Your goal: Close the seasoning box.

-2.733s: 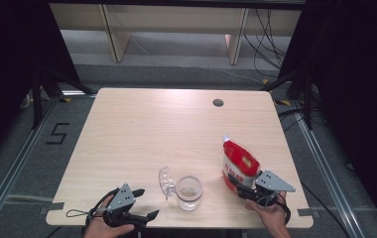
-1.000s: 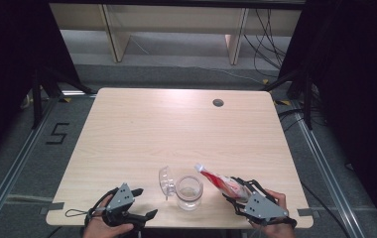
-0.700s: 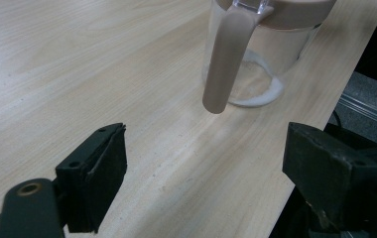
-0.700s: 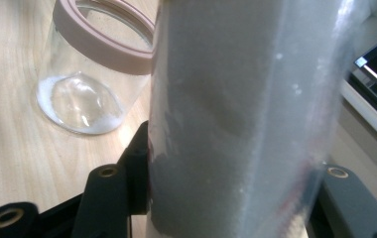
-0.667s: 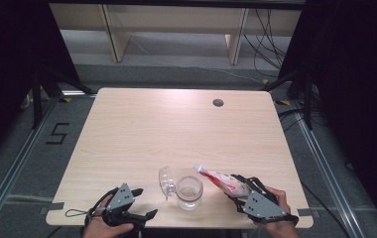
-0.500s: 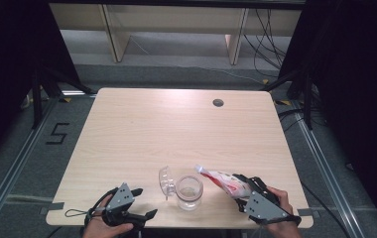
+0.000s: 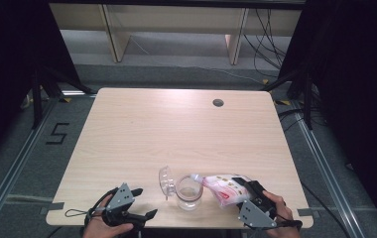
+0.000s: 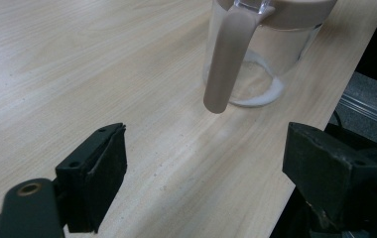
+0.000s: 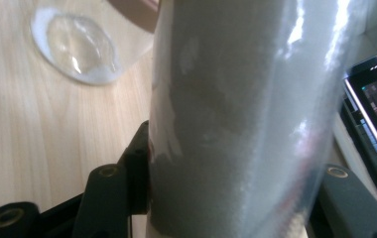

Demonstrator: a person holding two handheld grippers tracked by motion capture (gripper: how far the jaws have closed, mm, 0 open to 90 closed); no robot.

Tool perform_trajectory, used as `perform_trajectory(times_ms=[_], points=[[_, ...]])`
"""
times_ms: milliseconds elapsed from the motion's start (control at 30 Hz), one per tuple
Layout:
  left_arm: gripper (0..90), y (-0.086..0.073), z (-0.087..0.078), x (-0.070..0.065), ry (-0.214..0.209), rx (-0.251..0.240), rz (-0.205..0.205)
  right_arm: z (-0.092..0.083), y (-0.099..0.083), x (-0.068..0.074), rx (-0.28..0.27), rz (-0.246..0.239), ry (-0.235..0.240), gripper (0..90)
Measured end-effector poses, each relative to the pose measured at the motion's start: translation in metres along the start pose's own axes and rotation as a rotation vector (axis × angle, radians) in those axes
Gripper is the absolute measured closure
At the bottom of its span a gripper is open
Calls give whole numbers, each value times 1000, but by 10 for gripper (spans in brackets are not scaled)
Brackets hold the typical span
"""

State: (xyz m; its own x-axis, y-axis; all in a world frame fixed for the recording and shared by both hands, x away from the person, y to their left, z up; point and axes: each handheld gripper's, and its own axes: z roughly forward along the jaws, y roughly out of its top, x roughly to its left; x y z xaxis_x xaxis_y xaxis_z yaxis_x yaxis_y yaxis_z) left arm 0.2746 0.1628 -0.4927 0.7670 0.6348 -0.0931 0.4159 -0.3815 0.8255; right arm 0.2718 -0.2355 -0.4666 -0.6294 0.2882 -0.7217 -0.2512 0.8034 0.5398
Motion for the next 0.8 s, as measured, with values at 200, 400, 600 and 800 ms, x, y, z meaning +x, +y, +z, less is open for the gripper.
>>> perform_trajectory(times_ms=[200, 400, 600, 800], points=[[171, 0, 0, 1, 2, 8, 12, 1, 3, -2, 23, -154, -41, 484], [171, 0, 0, 1, 6, 1, 10, -1, 6, -1, 40, -241, -66, 484], [171, 0, 0, 0, -6, -15, -7, 0, 10, 5, 70, -266, -73, 485], [171, 0, 1, -1, -7, -14, -3, -3, 13, 5, 88, -272, -80, 487]])
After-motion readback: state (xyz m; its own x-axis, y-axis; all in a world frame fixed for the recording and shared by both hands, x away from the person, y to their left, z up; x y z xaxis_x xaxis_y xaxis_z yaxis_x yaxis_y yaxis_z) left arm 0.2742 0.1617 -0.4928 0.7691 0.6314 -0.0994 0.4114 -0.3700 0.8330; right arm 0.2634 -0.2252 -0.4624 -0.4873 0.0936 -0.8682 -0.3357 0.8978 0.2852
